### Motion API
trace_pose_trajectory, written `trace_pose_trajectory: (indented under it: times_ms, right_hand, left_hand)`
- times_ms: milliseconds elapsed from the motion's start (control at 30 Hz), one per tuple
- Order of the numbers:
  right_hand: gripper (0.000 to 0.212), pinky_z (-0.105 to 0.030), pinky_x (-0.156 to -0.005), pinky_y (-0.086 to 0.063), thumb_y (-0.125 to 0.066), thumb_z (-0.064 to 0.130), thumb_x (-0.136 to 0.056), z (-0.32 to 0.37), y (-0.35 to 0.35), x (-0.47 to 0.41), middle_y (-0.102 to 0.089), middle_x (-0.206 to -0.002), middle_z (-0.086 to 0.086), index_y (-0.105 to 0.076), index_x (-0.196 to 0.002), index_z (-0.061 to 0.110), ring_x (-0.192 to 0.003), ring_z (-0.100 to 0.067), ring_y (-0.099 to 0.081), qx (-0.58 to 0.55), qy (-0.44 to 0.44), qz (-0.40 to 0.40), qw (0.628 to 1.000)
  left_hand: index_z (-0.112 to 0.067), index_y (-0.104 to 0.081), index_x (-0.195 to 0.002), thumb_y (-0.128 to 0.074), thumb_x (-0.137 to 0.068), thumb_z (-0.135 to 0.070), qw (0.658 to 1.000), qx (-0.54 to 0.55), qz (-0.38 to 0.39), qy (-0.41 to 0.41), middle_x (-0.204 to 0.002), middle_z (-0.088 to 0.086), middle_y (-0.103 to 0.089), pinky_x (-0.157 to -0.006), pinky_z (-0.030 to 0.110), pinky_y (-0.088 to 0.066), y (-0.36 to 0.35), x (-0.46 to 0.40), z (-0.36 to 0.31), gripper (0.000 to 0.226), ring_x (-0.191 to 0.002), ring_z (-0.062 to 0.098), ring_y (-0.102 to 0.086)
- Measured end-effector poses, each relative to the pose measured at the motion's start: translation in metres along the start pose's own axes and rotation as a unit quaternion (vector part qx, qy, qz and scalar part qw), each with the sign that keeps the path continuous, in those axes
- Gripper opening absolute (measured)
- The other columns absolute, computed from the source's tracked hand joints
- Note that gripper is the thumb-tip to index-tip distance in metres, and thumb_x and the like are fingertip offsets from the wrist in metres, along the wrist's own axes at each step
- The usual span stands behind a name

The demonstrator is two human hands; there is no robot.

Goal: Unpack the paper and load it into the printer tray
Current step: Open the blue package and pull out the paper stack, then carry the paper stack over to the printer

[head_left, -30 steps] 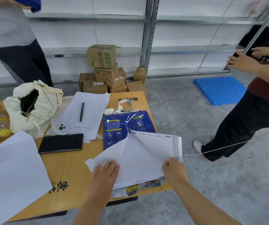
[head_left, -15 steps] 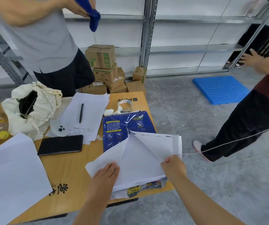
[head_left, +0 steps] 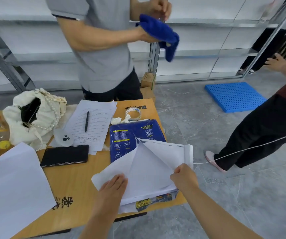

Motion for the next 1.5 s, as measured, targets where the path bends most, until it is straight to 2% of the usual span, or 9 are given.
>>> trace_pose_trajectory:
  times_ms: [167,300,400,567,833,900,1067,1300,1500]
  right_hand:
    - [0.018,-0.025,-0.049,-0.047,-0.055,-0.002,-0.081,0.002,-0.009,-0.001,-0.046,-0.068,-0.004,-0.043,-0.073,0.01,-0.059,-0.02,-0.05,-0.13,-0.044,0.026,0.99]
    - [0.024,-0.025,-0.047,-0.05,-0.051,-0.012,-0.079,-0.001,-0.006,0.0,-0.045,-0.084,-0.003,-0.051,-0.091,0.009,-0.08,-0.025,-0.051,-0.209,-0.064,0.042,0.975]
    - [0.027,-0.027,-0.049,-0.051,-0.054,-0.015,-0.075,-0.007,0.001,0.002,-0.047,-0.091,-0.009,-0.052,-0.09,0.007,-0.073,-0.024,-0.052,-0.251,-0.081,0.05,0.963]
    - [0.026,-0.026,-0.048,-0.048,-0.054,-0.018,-0.075,-0.028,0.005,0.013,-0.053,-0.087,-0.017,-0.052,-0.088,0.004,-0.059,-0.026,-0.057,-0.278,-0.12,0.122,0.945]
    - [0.046,-0.021,-0.053,-0.051,-0.046,-0.015,-0.075,-0.046,0.023,0.027,-0.069,-0.089,-0.012,-0.057,-0.114,0.006,-0.063,-0.022,-0.073,-0.216,-0.12,0.292,0.924]
    - [0.047,-0.026,-0.06,-0.056,-0.046,-0.016,-0.077,-0.045,0.028,0.027,-0.071,-0.095,-0.012,-0.058,-0.115,0.008,-0.066,-0.023,-0.073,-0.226,-0.126,0.319,0.912]
    - [0.045,-0.032,-0.062,-0.058,-0.045,-0.014,-0.08,-0.038,0.032,0.026,-0.069,-0.111,-0.017,-0.057,-0.118,0.007,-0.076,-0.027,-0.072,-0.189,-0.13,0.33,0.916]
    - [0.029,-0.03,-0.039,-0.054,-0.043,-0.012,-0.088,-0.029,0.029,0.028,-0.062,-0.106,-0.02,-0.052,-0.114,-0.004,-0.077,-0.028,-0.063,-0.249,-0.141,0.262,0.922]
    - [0.024,-0.039,-0.043,-0.058,-0.044,-0.016,-0.086,-0.027,0.043,0.031,-0.063,-0.096,-0.019,-0.054,-0.105,-0.004,-0.082,-0.033,-0.064,-0.252,-0.121,0.245,0.928]
  left_hand:
    - [-0.02,-0.08,-0.09,-0.093,0.003,-0.03,0.999,0.01,-0.007,0.041,-0.097,-0.006,-0.078,-0.061,0.024,-0.059,0.003,0.001,-0.001,0.094,-0.086,0.012,-0.075]
    - [-0.016,-0.067,-0.113,-0.078,-0.071,-0.012,0.98,0.121,-0.038,0.152,-0.115,0.002,-0.066,-0.089,0.028,-0.053,0.008,0.011,-0.006,0.044,-0.104,0.019,-0.062]
    - [-0.018,-0.057,-0.095,-0.046,-0.095,-0.018,0.954,0.194,-0.066,0.217,-0.097,0.001,-0.06,-0.073,0.02,-0.047,0.01,0.016,-0.006,0.011,-0.079,0.013,-0.055]
    - [-0.017,-0.053,-0.073,-0.035,-0.096,-0.042,0.939,0.206,-0.031,0.272,-0.071,-0.001,-0.061,-0.058,0.022,-0.044,0.013,0.016,-0.006,0.038,-0.064,0.011,-0.058]
    - [-0.01,-0.057,-0.113,-0.032,-0.095,-0.047,0.881,0.234,0.123,0.391,-0.106,0.006,-0.063,-0.085,0.028,-0.047,0.02,0.021,-0.029,0.048,-0.091,0.02,-0.057]
    - [-0.006,-0.055,-0.118,-0.039,-0.095,-0.043,0.831,0.322,0.133,0.434,-0.119,0.012,-0.062,-0.088,0.032,-0.052,0.023,0.023,-0.038,0.047,-0.103,0.026,-0.062]
    - [0.001,-0.05,-0.109,-0.058,-0.084,0.0,0.603,0.608,0.066,0.513,-0.113,0.019,-0.056,-0.046,0.035,-0.049,0.025,0.021,-0.039,0.027,-0.097,0.035,-0.056]
    - [0.007,-0.05,-0.111,-0.056,-0.083,0.008,0.627,0.587,0.068,0.508,-0.115,0.02,-0.056,-0.065,0.047,-0.058,0.048,0.018,-0.041,0.028,-0.106,0.039,-0.057]
    - [0.001,-0.051,-0.112,-0.058,-0.084,0.008,0.587,0.633,0.044,0.504,-0.115,0.017,-0.056,-0.052,0.037,-0.057,0.054,0.033,-0.056,0.03,-0.086,0.03,-0.06]
Point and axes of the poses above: each hand's wrist, its own x-axis away from the middle knuckle, its own y-axis out of the back of the hand, z = x × y, the point moved 1 cm from there along -x, towards the middle knuckle
